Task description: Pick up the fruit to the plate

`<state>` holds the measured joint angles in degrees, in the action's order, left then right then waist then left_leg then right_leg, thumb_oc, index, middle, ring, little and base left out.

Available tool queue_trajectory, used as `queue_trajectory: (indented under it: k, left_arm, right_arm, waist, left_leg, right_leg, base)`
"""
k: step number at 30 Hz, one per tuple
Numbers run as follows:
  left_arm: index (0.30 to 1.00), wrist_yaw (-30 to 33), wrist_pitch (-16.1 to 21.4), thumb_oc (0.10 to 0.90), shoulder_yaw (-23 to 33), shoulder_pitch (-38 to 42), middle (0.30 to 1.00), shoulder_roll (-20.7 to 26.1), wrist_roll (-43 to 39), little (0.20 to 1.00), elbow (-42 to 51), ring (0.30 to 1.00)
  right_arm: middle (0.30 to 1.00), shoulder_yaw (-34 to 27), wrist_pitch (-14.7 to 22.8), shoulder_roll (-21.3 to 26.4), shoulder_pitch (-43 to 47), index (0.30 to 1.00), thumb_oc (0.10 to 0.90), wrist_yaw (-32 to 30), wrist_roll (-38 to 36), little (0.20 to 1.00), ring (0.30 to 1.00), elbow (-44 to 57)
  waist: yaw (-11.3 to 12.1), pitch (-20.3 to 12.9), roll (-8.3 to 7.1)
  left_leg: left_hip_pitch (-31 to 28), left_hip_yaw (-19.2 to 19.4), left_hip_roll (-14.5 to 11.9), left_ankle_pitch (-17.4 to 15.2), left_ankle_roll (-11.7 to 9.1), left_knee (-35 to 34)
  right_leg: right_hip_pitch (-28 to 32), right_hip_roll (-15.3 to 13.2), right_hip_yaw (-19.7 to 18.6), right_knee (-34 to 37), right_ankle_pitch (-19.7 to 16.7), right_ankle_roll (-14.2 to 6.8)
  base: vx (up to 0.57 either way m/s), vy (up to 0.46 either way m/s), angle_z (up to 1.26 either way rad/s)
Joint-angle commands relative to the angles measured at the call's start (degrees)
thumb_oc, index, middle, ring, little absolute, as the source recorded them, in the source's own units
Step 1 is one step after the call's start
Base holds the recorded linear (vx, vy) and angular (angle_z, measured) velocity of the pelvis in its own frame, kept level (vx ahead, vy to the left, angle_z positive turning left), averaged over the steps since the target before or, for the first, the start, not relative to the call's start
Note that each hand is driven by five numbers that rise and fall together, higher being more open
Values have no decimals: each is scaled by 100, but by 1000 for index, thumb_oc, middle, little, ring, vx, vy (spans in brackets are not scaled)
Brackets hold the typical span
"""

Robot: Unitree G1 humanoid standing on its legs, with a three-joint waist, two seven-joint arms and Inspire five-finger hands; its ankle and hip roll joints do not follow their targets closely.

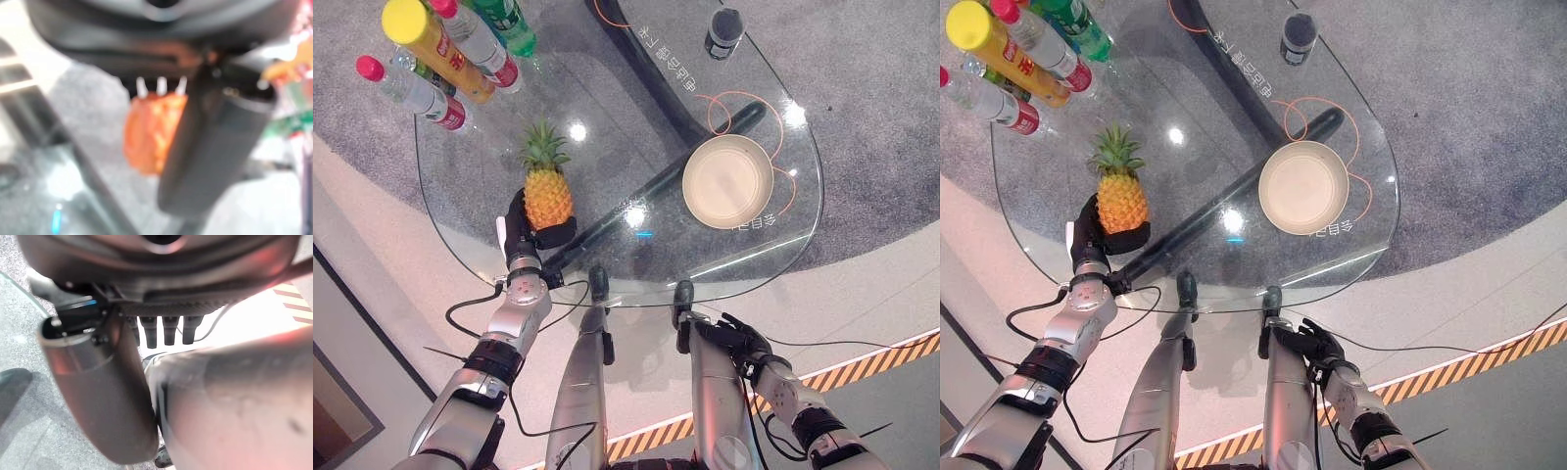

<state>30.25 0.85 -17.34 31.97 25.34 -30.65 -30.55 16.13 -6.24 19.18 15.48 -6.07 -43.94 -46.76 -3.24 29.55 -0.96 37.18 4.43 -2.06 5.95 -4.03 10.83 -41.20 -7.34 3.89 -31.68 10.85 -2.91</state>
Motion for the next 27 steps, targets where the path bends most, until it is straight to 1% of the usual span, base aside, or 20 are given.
queue_trajectory:
  k: [1, 2, 3, 4, 5, 13, 18, 27]
  left_arm:
    - [900, -530, -46, 800, -371, 251, 900, -287, 41, 900, 101, 900]
    - [900, -530, -46, 800, -371, 251, 900, -287, 41, 900, 101, 900]
    - [519, -551, -44, 355, -404, 317, 519, -289, -1, 455, 26, 519]
    - [392, -543, -30, 207, -417, 339, 392, -297, -39, 307, -14, 392]
    - [300, -570, -21, 100, -419, 341, 300, -303, -53, 200, -28, 300]
    - [300, -724, 44, 100, -454, 345, 300, -350, -83, 200, -139, 300]
    - [300, -782, 148, 100, -406, 287, 300, -347, -90, 200, -190, 300]
    - [300, -774, 165, 100, -332, 283, 300, -293, -115, 200, -280, 300]
  right_arm:
    - [900, 500, -332, 163, -463, 900, 800, -66, 221, 900, 900, -451]
    - [900, 500, -332, 163, -463, 900, 800, -66, 221, 900, 900, -451]
    - [900, 516, -306, 169, -429, 900, 800, -50, 206, 900, 900, -504]
    - [900, 520, -302, 165, -420, 900, 800, -48, 200, 900, 900, -520]
    - [900, 517, -296, 161, -431, 900, 800, -50, 205, 900, 900, -517]
    - [900, 526, -268, 151, -402, 900, 800, -12, 264, 900, 900, -585]
    - [900, 494, -239, 155, -424, 900, 800, -11, 248, 900, 900, -590]
    - [900, 468, -176, 153, -391, 900, 800, -56, 225, 900, 900, -667]
  waist:
    - [-153, 24, -59]
    - [-153, 24, -59]
    - [-160, 24, -63]
    - [-165, 24, -66]
    - [-166, 24, -68]
    - [-159, 24, -67]
    - [-142, 24, -57]
    - [-112, 24, -61]
  left_leg:
    - [238, 59, 325, -559, 207, 985]
    - [238, 59, 325, -559, 207, 985]
    - [256, 66, 330, -563, 206, 996]
    - [254, 67, 331, -565, 203, 996]
    - [249, 66, 333, -566, 202, 992]
    - [252, 46, 358, -567, 205, 970]
    - [214, 42, 372, -572, 205, 934]
    - [107, 37, 372, -594, 202, 943]
  right_leg:
    - [197, 203, 11, 1606, -1534, -109]
    - [197, 203, 11, 1606, -1534, -109]
    - [186, 203, 11, 1609, -1537, -109]
    - [190, 200, 9, 1616, -1539, -109]
    - [198, 197, 10, 1624, -1541, -113]
    - [189, 198, 10, 1642, -1555, -119]
    - [224, 199, 19, 1665, -1545, -124]
    - [341, 189, 37, 1668, -1522, -130]
  base:
    - [0, 0, 0]
    - [0, 0, 0]
    - [0, 0, 0]
    - [0, 0, 0]
    - [0, 0, 0]
    - [0, 0, 0]
    - [0, 0, 0]
    - [-4, 0, 0]
